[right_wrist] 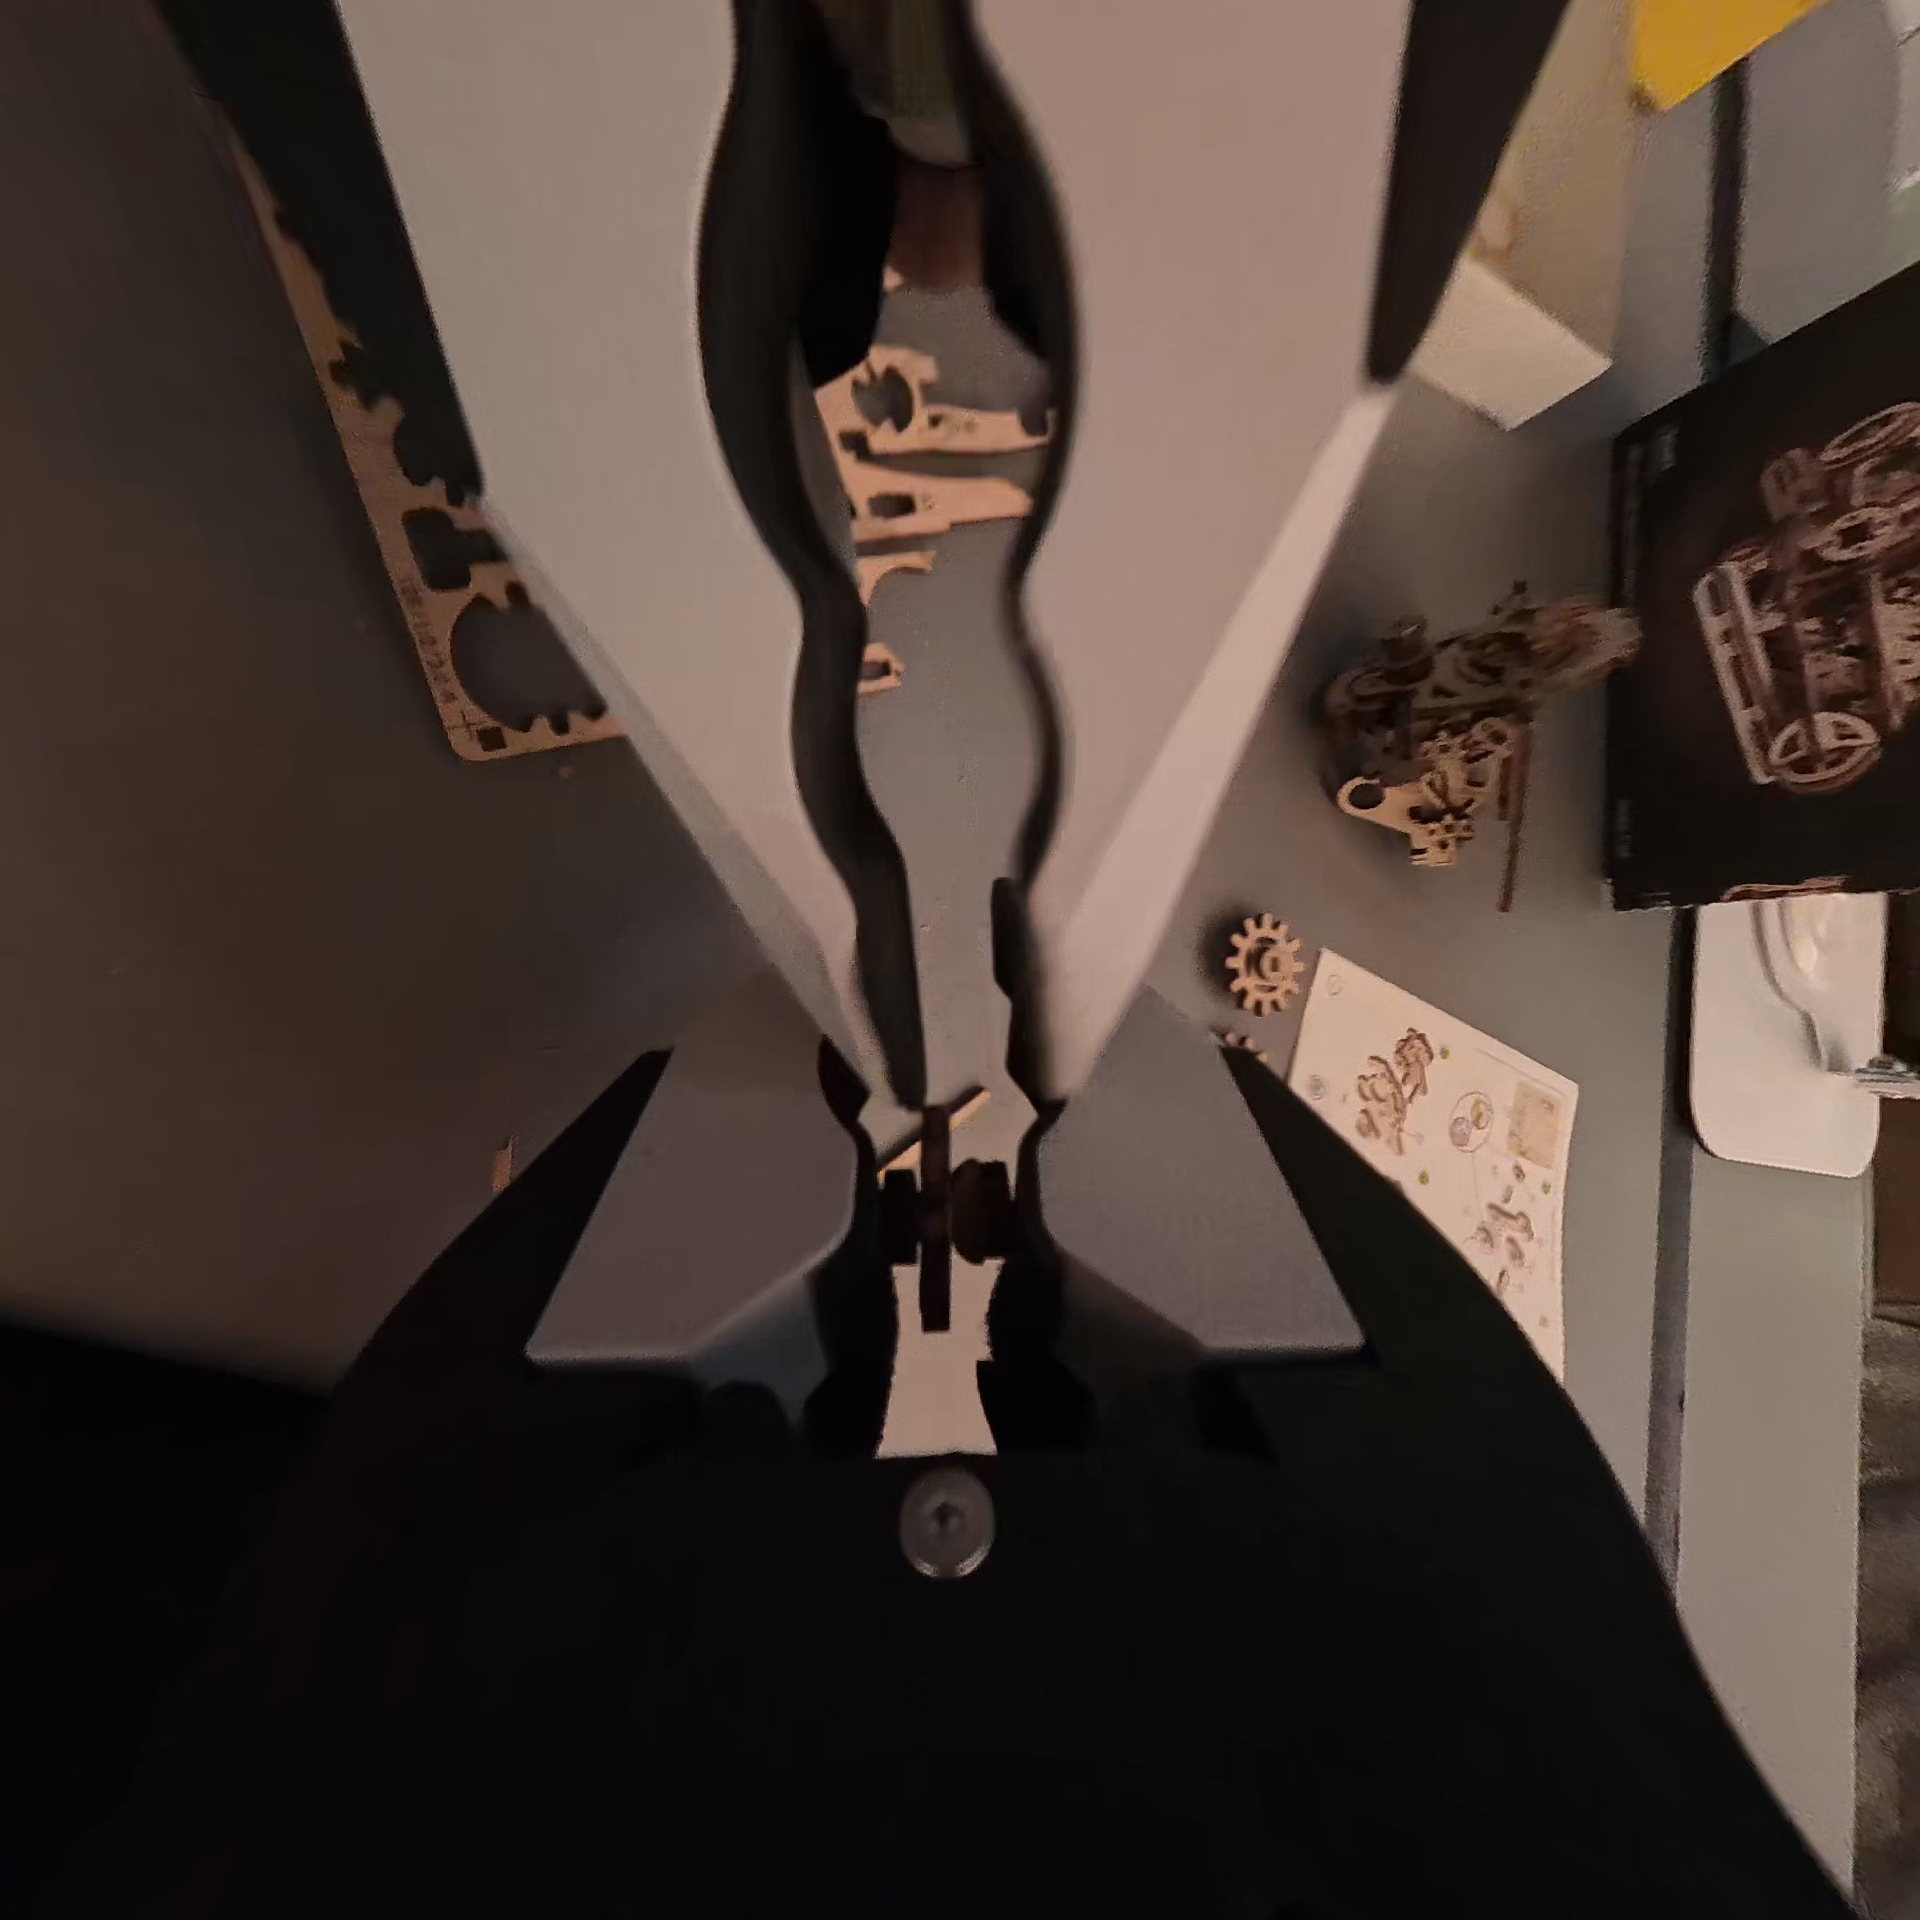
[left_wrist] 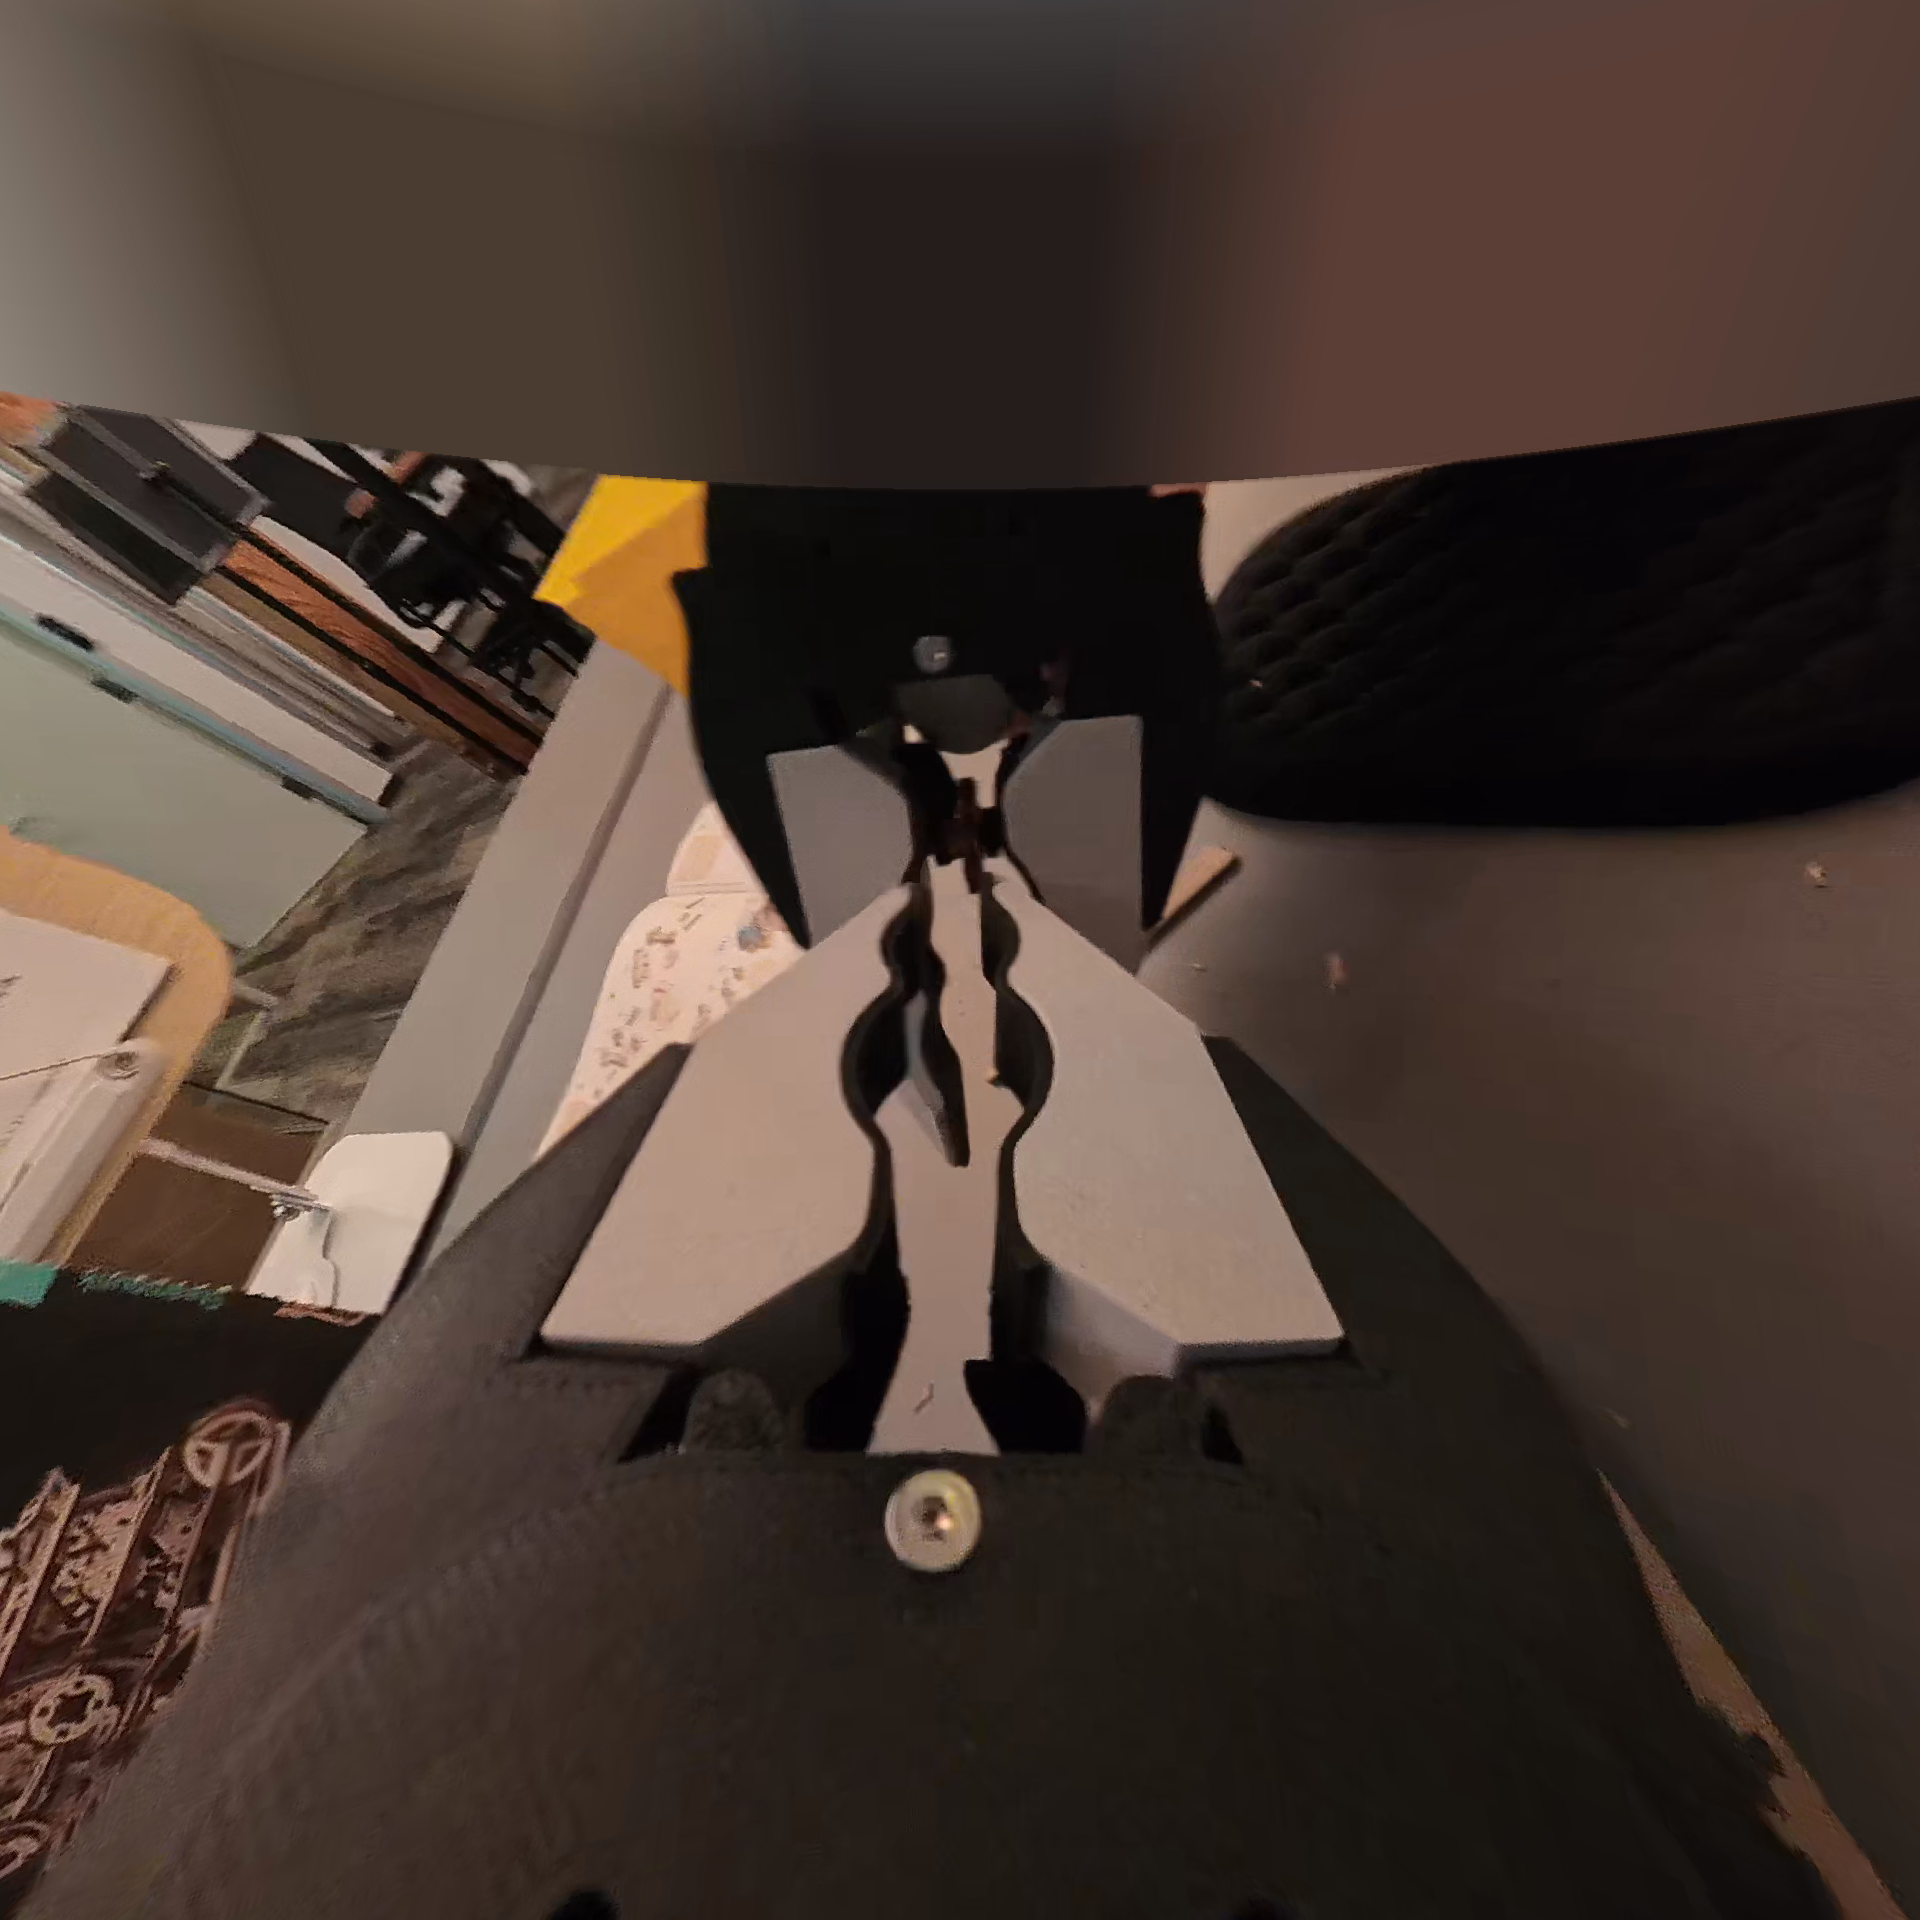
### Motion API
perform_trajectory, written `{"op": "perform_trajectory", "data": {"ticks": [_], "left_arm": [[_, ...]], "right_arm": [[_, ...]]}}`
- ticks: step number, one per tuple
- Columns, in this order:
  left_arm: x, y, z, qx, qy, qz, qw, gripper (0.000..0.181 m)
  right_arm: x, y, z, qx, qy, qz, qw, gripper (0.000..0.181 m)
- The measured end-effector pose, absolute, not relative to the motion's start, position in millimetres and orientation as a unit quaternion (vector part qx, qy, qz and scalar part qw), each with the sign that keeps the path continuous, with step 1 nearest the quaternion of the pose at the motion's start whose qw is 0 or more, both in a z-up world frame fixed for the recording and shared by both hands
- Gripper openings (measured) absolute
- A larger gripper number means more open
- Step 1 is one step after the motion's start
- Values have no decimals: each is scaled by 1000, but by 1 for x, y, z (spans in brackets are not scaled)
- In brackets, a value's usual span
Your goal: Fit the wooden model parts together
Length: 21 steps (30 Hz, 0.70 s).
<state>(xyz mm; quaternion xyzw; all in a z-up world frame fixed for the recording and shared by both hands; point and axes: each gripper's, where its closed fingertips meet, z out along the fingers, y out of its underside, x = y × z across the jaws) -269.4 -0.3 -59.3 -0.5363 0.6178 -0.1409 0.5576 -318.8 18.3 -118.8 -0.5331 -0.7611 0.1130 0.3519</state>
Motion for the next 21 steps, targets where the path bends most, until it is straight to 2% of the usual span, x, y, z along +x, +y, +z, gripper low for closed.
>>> {"op": "perform_trajectory", "data": {"ticks": [2, 3, 6, 7, 9, 12, 16, 18, 21], "left_arm": [[-274, 4, -43, -536, 587, -166, 584, 30], [-275, 2, -35, -533, 575, -192, 589, 48], [-270, -2, -30, -549, 554, -260, 570, 125], [-266, -2, -35, -553, 558, -258, 563, 136], [-261, 3, -47, -549, 578, -197, 570, 138], [-251, 3, -47, -536, 590, -136, 588, 124], [-249, 6, -25, -508, 585, -104, 624, 88], [-243, 1, -22, -498, 607, -99, 612, 83], [-234, 1, -20, -489, 644, -47, 587, 87]], "right_arm": [[-319, 26, -109, -529, -748, 113, 385, 16], [-318, 28, -107, -527, -747, 113, 390, 16], [-322, 22, -98, -487, -757, 118, 418, 16], [-324, 17, -95, -473, -762, 121, 426, 16], [-328, 12, -83, -459, -757, 130, 447, 16], [-331, 6, -63, -435, -745, 151, 483, 17], [-329, -1, -34, -381, -735, 150, 540, 16], [-327, -3, -33, -386, -740, 151, 530, 17], [-324, -4, -28, -365, -744, 127, 545, 17]]}}
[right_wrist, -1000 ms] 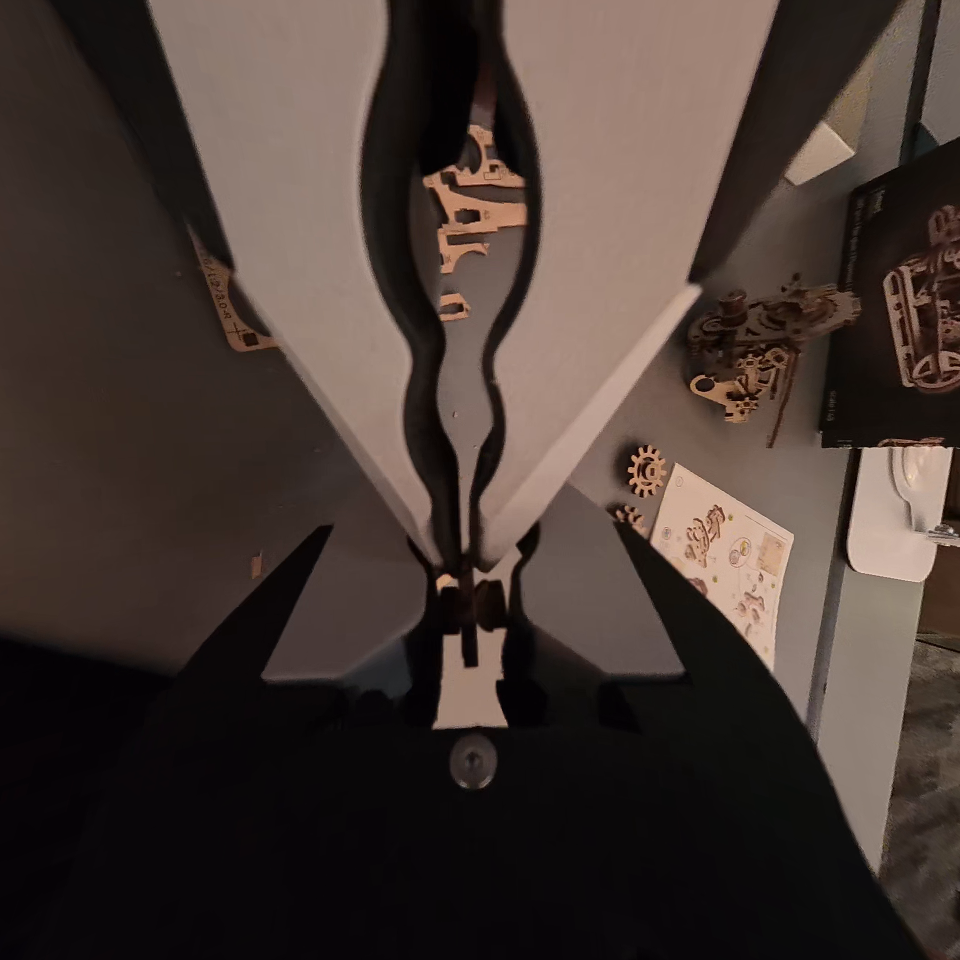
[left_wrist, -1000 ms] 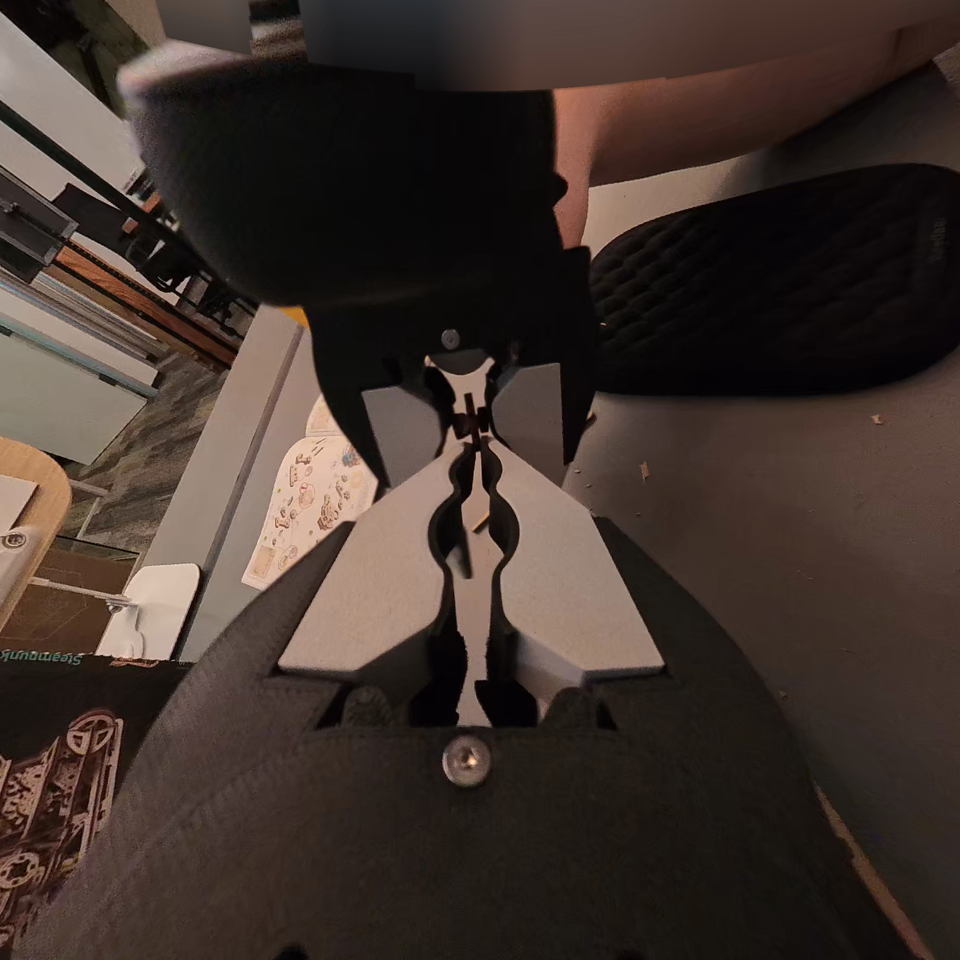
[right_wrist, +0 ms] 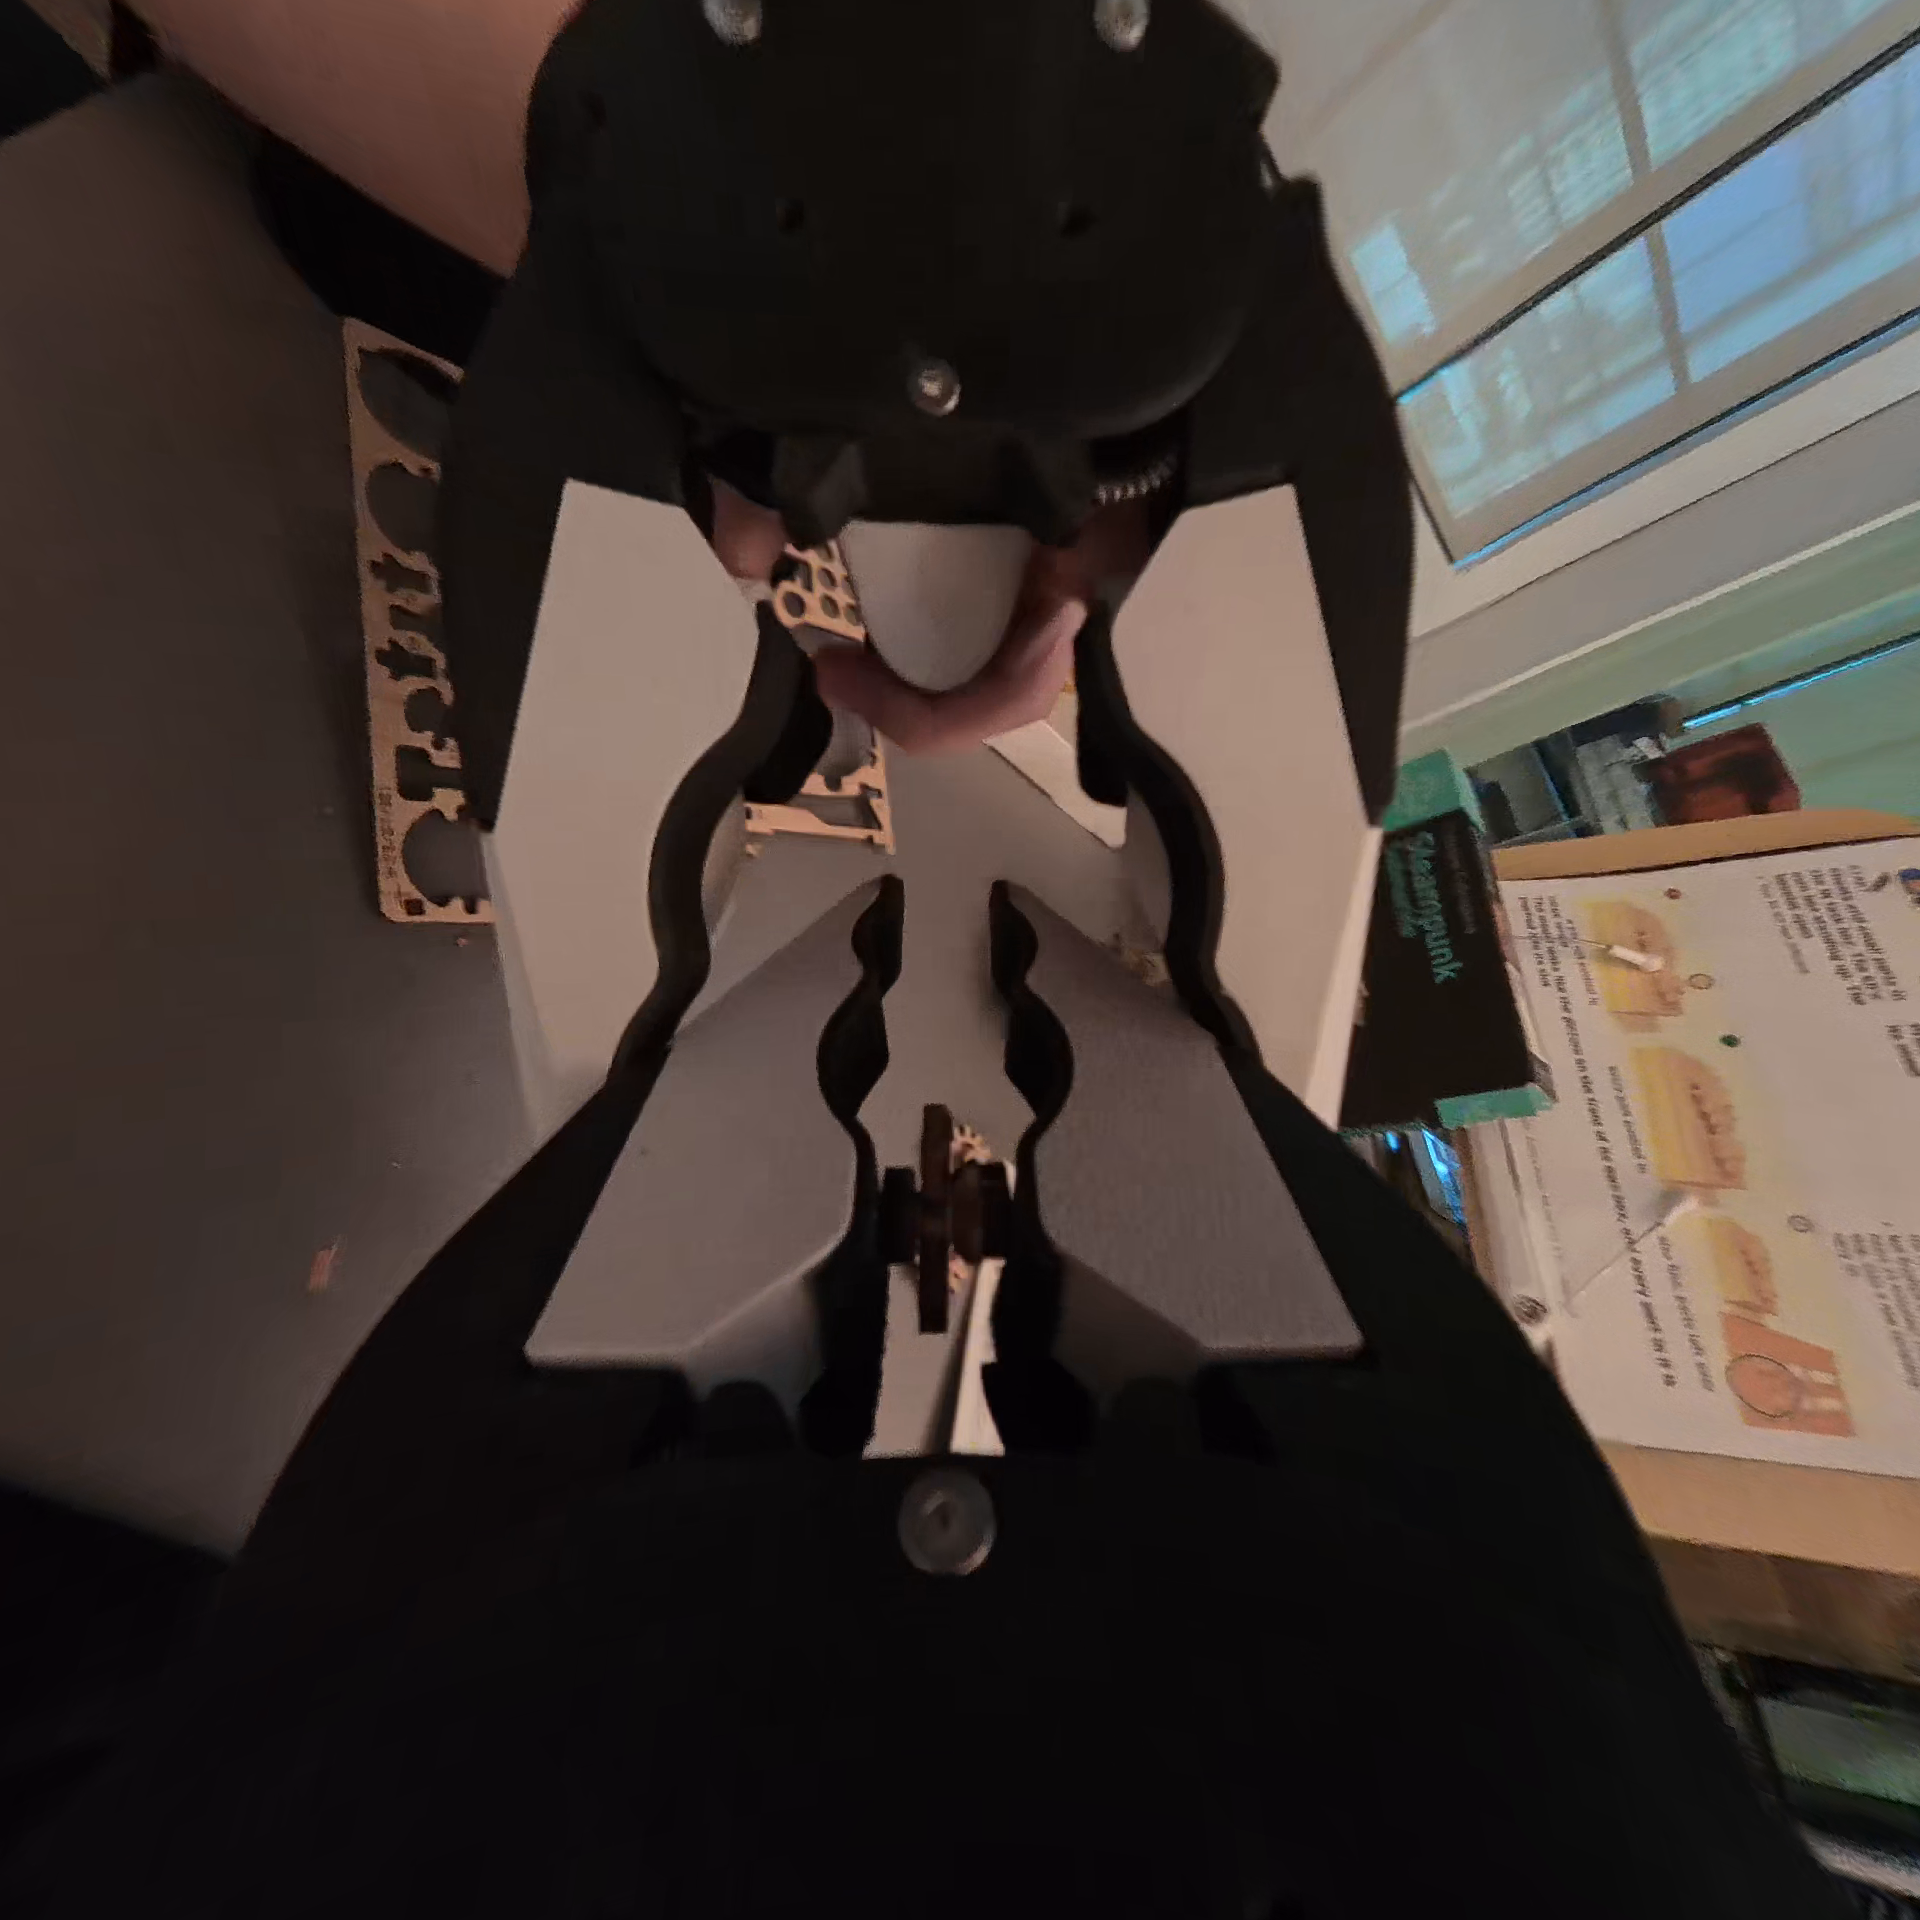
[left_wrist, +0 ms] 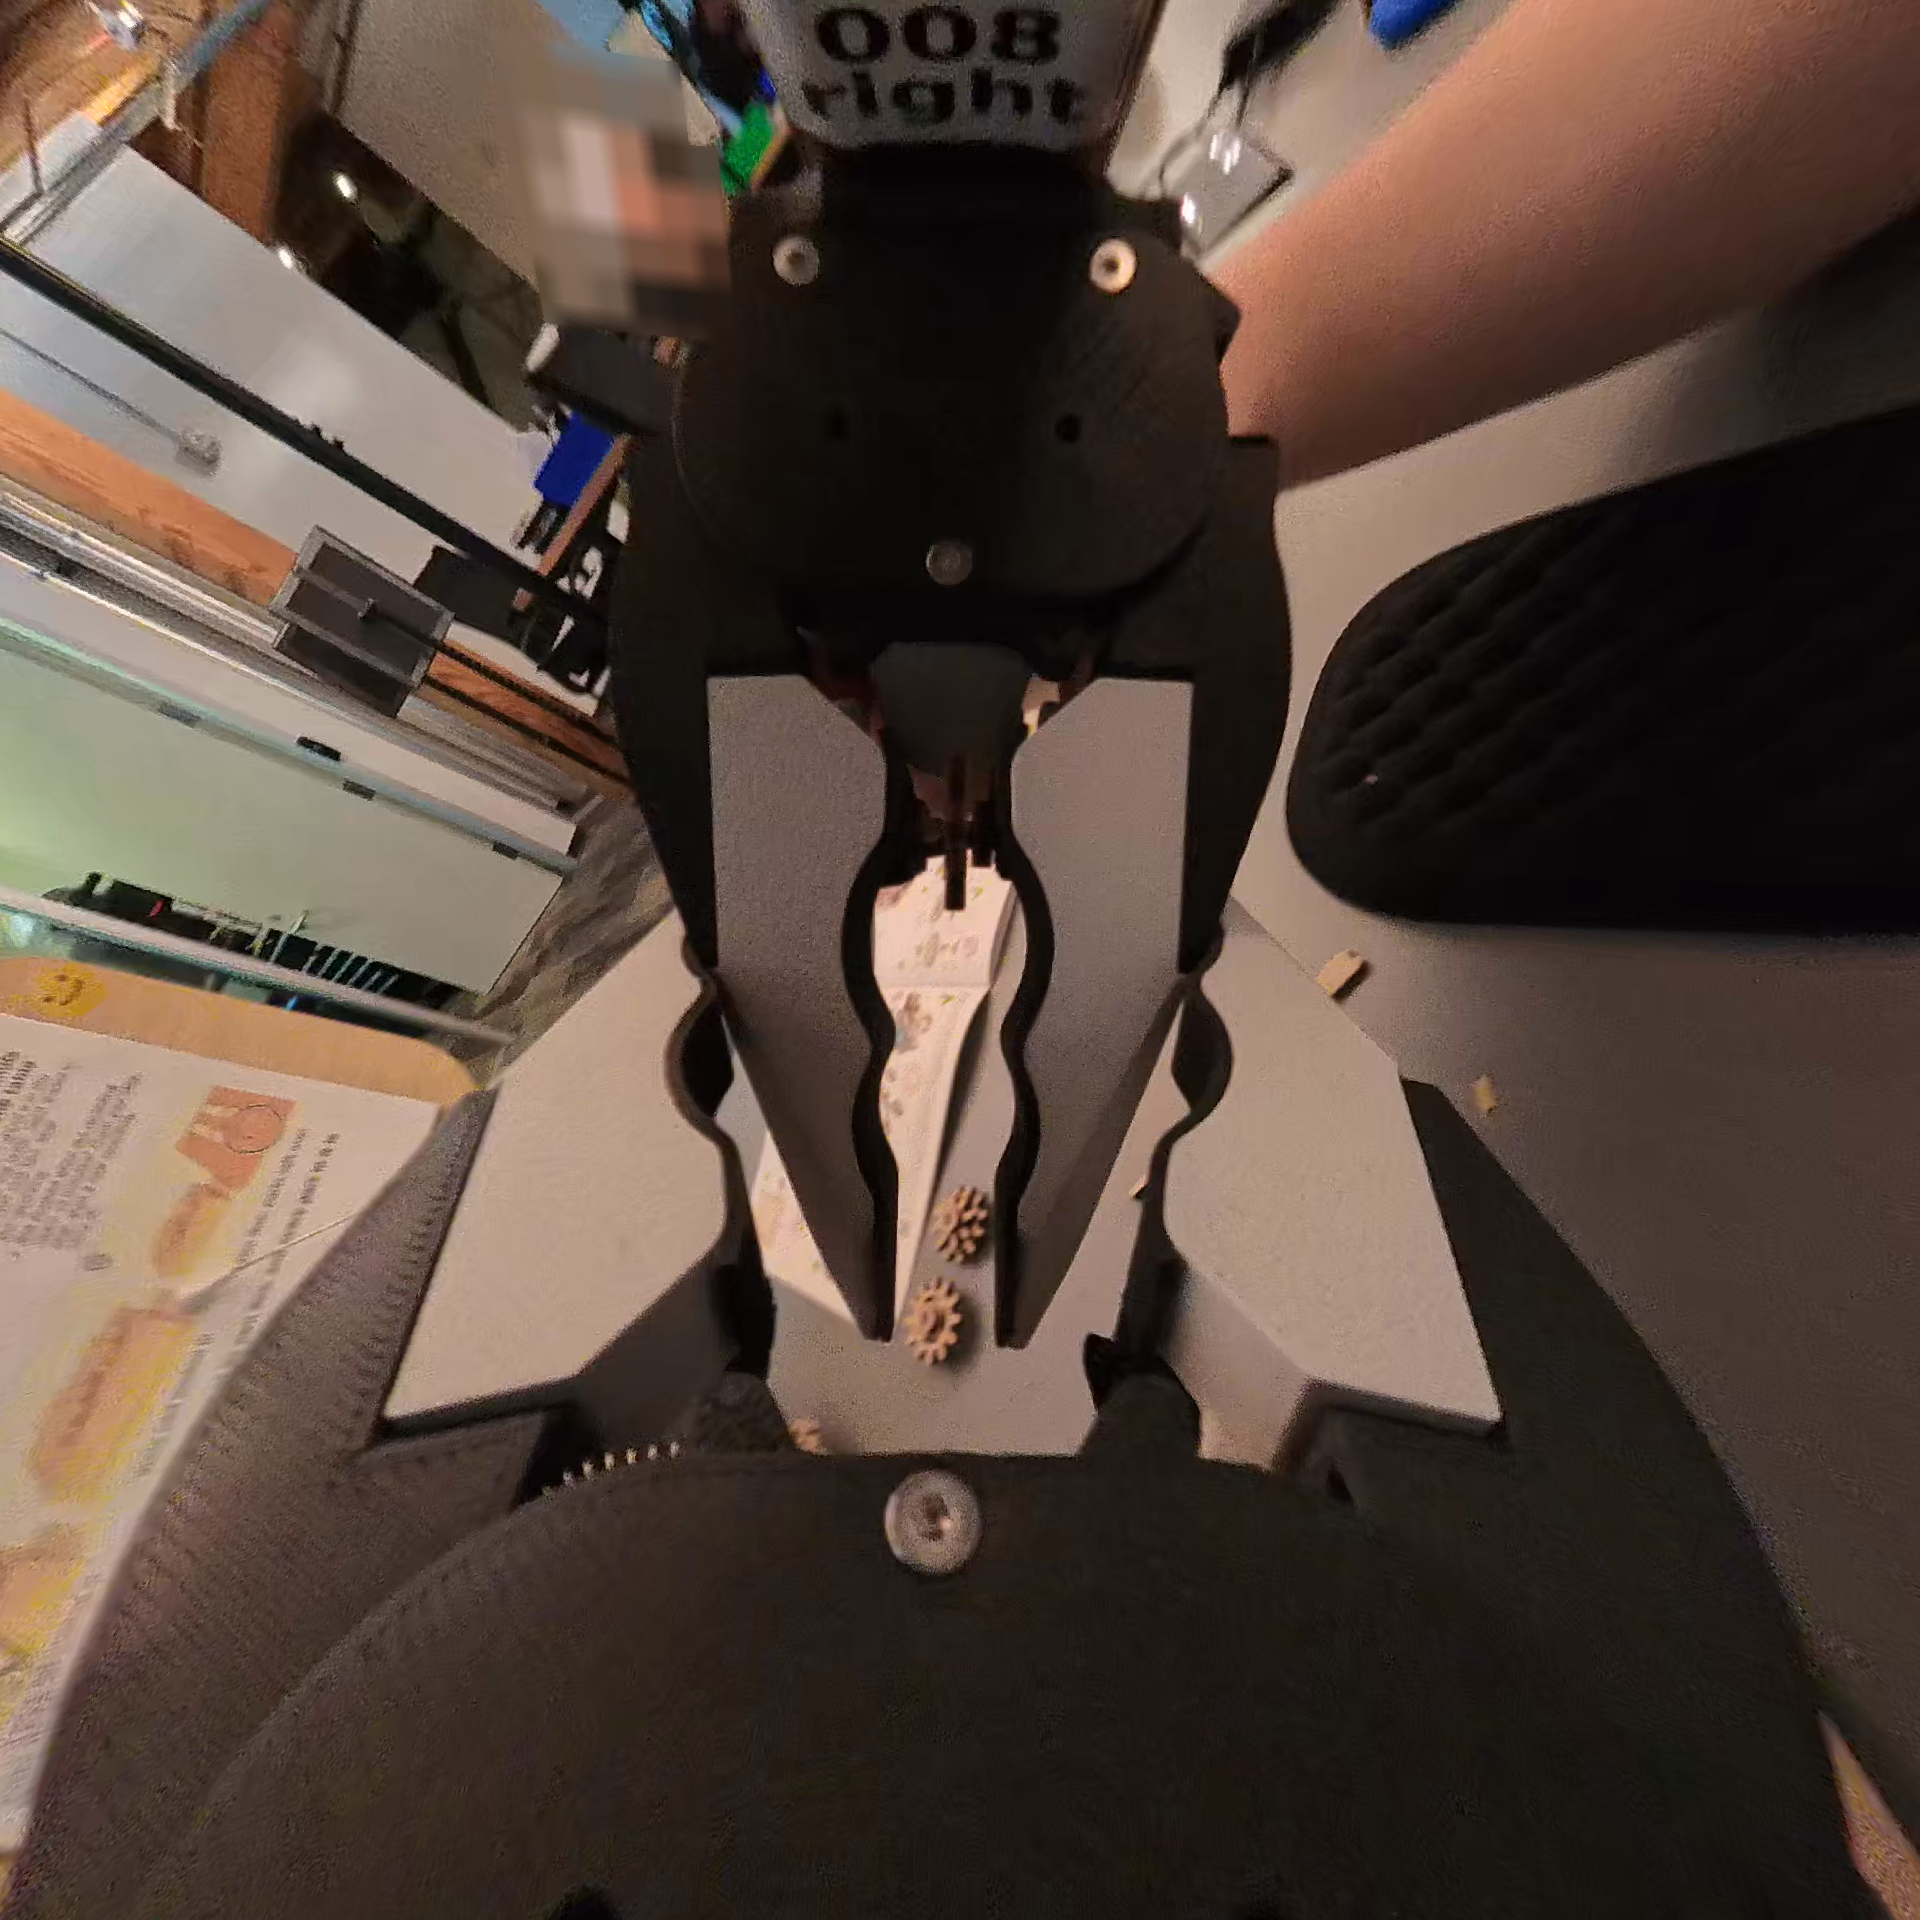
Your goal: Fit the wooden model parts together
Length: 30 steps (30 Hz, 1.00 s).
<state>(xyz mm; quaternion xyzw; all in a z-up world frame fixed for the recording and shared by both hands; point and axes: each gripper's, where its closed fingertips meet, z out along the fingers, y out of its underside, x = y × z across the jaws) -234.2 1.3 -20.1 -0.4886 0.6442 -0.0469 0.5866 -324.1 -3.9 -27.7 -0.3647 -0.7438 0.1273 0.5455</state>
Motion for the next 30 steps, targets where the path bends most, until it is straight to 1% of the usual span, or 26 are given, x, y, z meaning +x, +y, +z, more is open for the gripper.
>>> {"op": "perform_trajectory", "data": {"ticks": [3, 7, 12, 18, 22, 30], "left_arm": [[-227, 5, -12, -503, 657, -46, 560, 86], [-214, 10, 6, -497, 667, -47, 554, 86], [-203, 15, 30, -462, 650, -61, 600, 85], [-206, 8, 32, -430, 659, -73, 613, 84], [-206, 0, 28, -410, 665, -88, 618, 87], [-210, -6, 21, -406, 680, -91, 604, 83]], "right_arm": [[-316, 0, -15, -377, -729, 148, 551, 17], [-305, 4, 7, -373, -711, 164, 573, 16], [-294, 12, 38, -385, -665, 161, 620, 15], [-298, 2, 42, -367, -658, 196, 628, 15], [-306, -9, 35, -358, -663, 221, 619, 15], [-309, -12, 32, -349, -653, 214, 637, 13]]}}
